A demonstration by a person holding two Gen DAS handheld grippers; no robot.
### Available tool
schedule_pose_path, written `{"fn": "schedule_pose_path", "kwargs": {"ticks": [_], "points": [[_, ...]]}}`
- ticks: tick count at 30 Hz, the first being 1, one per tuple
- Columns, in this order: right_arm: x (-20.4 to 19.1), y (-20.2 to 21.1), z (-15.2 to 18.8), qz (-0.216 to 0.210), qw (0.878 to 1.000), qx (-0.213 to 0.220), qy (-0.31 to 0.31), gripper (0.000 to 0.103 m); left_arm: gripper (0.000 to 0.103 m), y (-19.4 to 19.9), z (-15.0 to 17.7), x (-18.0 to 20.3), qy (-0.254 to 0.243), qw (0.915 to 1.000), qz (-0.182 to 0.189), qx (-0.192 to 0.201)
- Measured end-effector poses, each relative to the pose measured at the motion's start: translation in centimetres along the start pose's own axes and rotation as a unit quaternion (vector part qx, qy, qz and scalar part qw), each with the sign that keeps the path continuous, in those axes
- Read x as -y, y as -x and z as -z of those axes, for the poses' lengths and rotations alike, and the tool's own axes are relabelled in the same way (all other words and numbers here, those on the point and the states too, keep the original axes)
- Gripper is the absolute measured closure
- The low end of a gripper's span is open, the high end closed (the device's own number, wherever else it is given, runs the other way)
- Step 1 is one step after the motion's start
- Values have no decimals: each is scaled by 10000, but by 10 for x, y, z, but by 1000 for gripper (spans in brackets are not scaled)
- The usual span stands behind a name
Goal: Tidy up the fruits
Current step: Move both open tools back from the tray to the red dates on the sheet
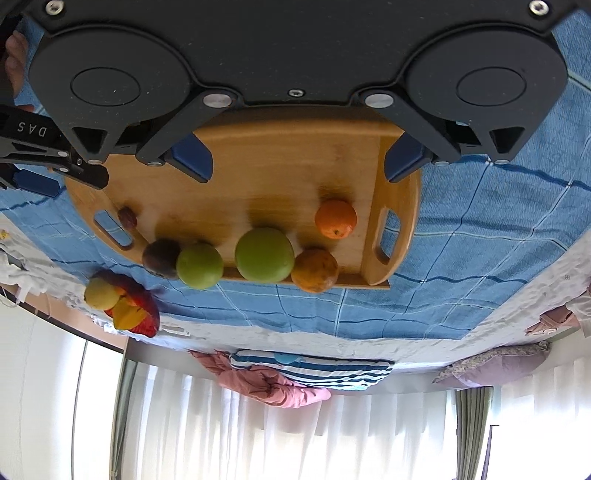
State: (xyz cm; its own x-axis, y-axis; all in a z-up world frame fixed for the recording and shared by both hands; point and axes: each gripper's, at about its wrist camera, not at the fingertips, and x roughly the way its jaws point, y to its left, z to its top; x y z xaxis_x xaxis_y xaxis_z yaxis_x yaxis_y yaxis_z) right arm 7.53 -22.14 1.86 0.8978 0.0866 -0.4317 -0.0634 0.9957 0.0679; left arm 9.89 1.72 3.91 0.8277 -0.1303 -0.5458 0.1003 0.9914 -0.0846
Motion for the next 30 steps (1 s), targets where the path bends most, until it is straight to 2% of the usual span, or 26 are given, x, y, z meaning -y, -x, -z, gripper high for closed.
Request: {"fn": "schedule_pose_path", "kwargs": {"ticks": [3,13,30], "points": [[-1,7,9,-19,10000,53,40,1,3,5,6,3,-76,9999,65,-31],[3,8,24,77,9997,176,-141,0,3,17,21,7,-302,9995,47,-93],[-9,10,36,-15,9988,411,264,0,2,25,38,17,-348,9992,82,-166]]}}
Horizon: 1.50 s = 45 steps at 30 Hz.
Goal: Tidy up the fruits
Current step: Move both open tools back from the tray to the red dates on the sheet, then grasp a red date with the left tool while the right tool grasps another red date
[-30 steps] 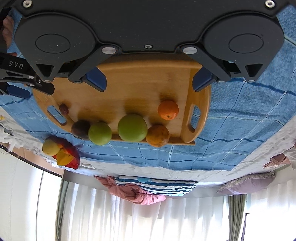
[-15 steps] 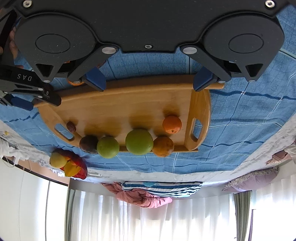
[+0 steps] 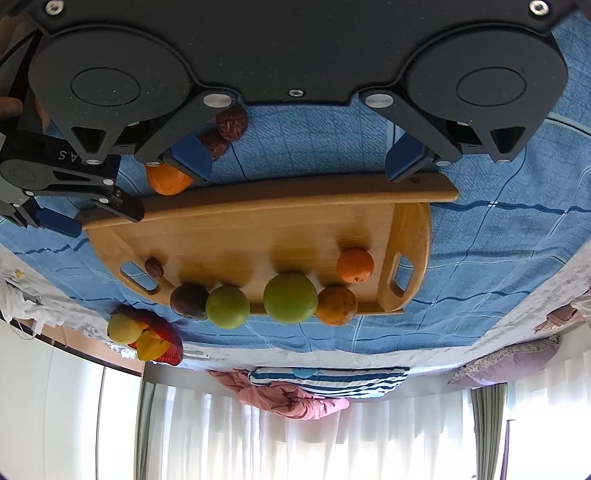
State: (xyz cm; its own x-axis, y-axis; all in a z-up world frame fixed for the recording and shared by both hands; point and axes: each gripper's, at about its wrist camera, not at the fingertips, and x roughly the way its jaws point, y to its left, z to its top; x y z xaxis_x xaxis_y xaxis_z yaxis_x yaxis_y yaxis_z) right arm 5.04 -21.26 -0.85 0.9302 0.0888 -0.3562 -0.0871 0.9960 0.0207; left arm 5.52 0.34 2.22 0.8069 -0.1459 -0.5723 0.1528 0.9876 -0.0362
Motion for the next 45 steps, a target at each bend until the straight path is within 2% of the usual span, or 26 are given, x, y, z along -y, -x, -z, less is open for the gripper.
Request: {"fn": "schedule_pose_path", "kwargs": {"ticks": [12,17,20,23,25,28,32,38,41,43,45], "points": [[7,1,2,-149,9996,119,-210,0,2,0,10,6,147,9998,114,-65],[6,4,-1,127,9994,85,-294,0,4,-1,13,13,119,9997,200,-47],[3,12,-3,190,9995,146,-196,0,11,-1,16,17,58,9994,318,-94],[-5,14,-1,197,9998,26,61,7,26,0,18,19,33,9989,432,-149],[-7,13,1,170,9997,-98,131,12,41,0,19,20,27,9987,466,-187],[-7,12,3,110,9997,-223,44,20,53,2,19,18,38,9988,438,-193],[-3,6,6,57,9992,-374,-146,31,55,3,21,17,43,9987,432,-248],[-4,4,11,24,9992,-402,-66,38,56,3,25,22,-37,9993,323,-200],[-5,3,12,4,9992,-405,-62,41,69,4,26,23,-33,9993,330,-197],[-4,3,13,9,9991,-411,-104,46,85,4,26,23,-19,9994,291,-190],[-3,3,13,26,9991,-404,-150,50,86,5,24,23,55,9994,296,-192]]}}
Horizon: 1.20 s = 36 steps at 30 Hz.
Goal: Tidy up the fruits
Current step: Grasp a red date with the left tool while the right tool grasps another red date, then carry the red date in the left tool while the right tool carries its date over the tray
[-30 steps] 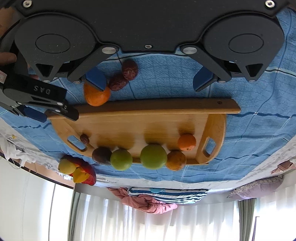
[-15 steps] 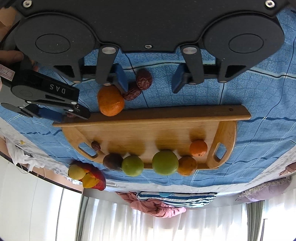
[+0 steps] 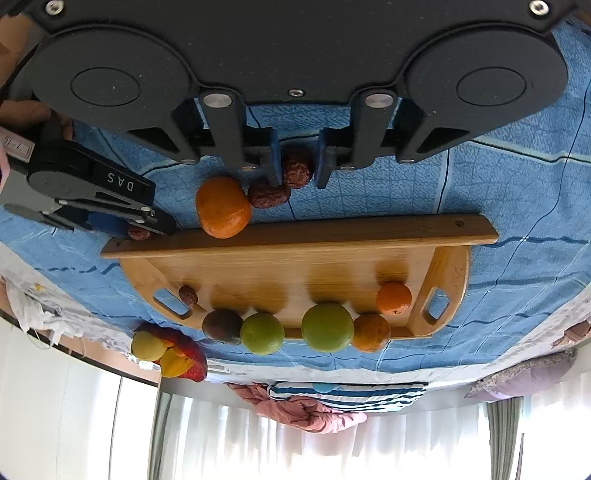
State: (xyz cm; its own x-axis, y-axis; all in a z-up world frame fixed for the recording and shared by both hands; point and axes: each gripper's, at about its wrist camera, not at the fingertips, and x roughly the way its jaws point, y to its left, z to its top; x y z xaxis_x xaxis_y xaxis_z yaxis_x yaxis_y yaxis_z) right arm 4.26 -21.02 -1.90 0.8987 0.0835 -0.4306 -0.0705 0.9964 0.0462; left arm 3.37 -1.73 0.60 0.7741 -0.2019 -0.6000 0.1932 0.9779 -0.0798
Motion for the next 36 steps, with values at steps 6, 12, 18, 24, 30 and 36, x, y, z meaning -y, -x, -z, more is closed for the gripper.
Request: {"fn": "schedule_pose_path", "kwargs": {"ticks": [6,12,18,24,30,36], "points": [[1,3,1,100,9999,44,-4,70,86,2,-3,1,24,10000,-48,37],[-5,8,-1,177,9996,112,189,70,86,7,-8,3,-8,9998,-126,141],[-5,14,-5,198,9997,133,76,70,86,11,-17,-1,51,9996,-140,246],[0,19,-17,212,9995,201,-156,70,86,11,-27,-7,116,9992,-180,335],[0,19,-32,228,9991,345,-103,70,86,7,-42,-10,182,9989,-145,403],[-4,12,-47,171,9990,401,-97,70,86,-2,-57,-14,290,9988,-94,381]]}}
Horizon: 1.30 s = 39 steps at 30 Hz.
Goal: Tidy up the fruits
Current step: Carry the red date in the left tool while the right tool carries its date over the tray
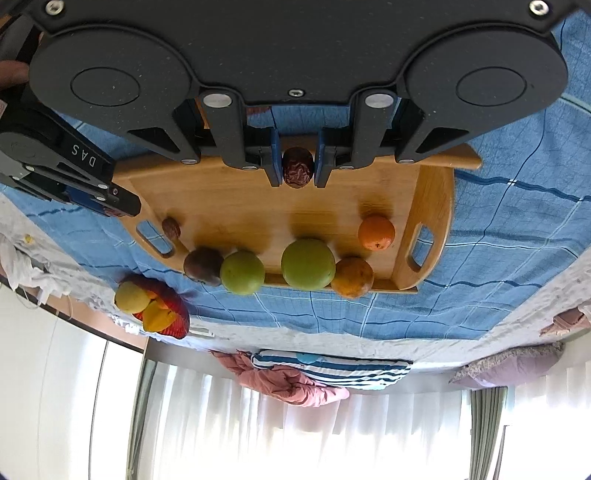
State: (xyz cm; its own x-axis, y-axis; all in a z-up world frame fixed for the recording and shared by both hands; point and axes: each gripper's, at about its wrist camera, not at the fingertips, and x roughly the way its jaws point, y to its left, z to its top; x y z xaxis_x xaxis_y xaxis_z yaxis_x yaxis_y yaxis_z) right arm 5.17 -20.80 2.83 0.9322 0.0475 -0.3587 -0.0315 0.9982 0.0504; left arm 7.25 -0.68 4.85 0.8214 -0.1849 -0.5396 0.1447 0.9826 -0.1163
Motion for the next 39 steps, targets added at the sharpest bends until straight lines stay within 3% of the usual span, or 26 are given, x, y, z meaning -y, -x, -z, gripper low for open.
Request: {"fn": "schedule_pose_path", "kwargs": {"ticks": [12,25,39], "points": [[-7,-25,-14,-108,9999,-84,88,70,86,-33,-20,-12,164,9996,146,-162],[-4,-69,-23,-105,9988,-454,-134,69,86,-76,-34,-27,493,9984,170,-228],[0,-102,-23,-143,9955,-880,-330,69,86,-113,-32,-27,406,9985,-83,-363]]}}
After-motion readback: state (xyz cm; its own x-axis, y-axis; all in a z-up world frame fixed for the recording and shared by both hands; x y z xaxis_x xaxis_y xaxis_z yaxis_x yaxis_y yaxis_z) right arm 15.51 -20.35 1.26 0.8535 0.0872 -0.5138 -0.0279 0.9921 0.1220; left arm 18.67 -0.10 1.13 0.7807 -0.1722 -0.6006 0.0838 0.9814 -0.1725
